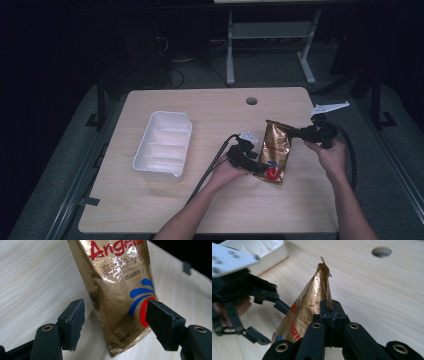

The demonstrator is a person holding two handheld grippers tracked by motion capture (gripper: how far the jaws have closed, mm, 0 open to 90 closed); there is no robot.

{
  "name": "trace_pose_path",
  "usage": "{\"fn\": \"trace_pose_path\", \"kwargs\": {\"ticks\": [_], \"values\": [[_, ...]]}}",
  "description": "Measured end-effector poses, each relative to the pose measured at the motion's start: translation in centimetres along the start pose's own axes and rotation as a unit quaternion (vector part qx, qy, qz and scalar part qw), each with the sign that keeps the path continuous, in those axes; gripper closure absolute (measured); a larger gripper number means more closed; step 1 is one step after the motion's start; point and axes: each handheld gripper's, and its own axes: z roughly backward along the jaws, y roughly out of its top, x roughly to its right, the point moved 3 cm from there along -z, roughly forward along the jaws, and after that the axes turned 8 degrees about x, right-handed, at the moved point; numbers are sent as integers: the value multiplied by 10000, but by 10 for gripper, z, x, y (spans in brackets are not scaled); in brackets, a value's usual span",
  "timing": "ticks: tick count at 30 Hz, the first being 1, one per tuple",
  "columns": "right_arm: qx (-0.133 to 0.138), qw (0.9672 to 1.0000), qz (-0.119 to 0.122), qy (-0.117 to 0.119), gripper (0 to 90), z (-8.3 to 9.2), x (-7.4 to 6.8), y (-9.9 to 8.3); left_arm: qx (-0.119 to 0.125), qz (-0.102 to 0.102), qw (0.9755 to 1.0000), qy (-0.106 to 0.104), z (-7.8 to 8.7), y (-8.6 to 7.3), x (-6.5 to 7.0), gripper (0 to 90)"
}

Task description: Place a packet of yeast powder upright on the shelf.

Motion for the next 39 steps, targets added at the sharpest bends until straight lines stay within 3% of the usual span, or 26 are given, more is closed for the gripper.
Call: {"fn": "trace_pose_path", "kwargs": {"ticks": [4,8,10,15,19,22,25,30,35,39], "values": [[165,9997,127,88,896,9,-8,-2,102,181,9994,-286,-3,-1,-1,323],[268,9993,96,246,896,14,-11,-5,19,244,9991,-357,-6,-3,-2,376],[341,9987,197,317,896,17,-15,-6,7,348,9980,-534,-9,-5,-2,414],[432,9977,242,469,895,22,-21,-6,5,230,9974,-688,-8,-4,1,534],[522,9964,238,616,886,25,-24,-6,-6,110,9977,-666,-5,-3,3,653],[534,9956,160,750,829,24,-24,-8,-1,16,9979,-642,-4,-3,5,696],[343,9954,91,893,735,19,-24,-12,16,-54,9980,-629,-3,-3,7,709],[142,9947,-8,1016,700,10,-25,-16,-13,-176,9982,-579,-3,-3,11,711],[0,9942,107,1072,781,6,-30,-14,-44,-246,9980,-583,-2,-3,11,699],[-98,9934,78,1139,829,7,-31,-13,-2,-247,9980,-580,2,-6,12,636]]}}
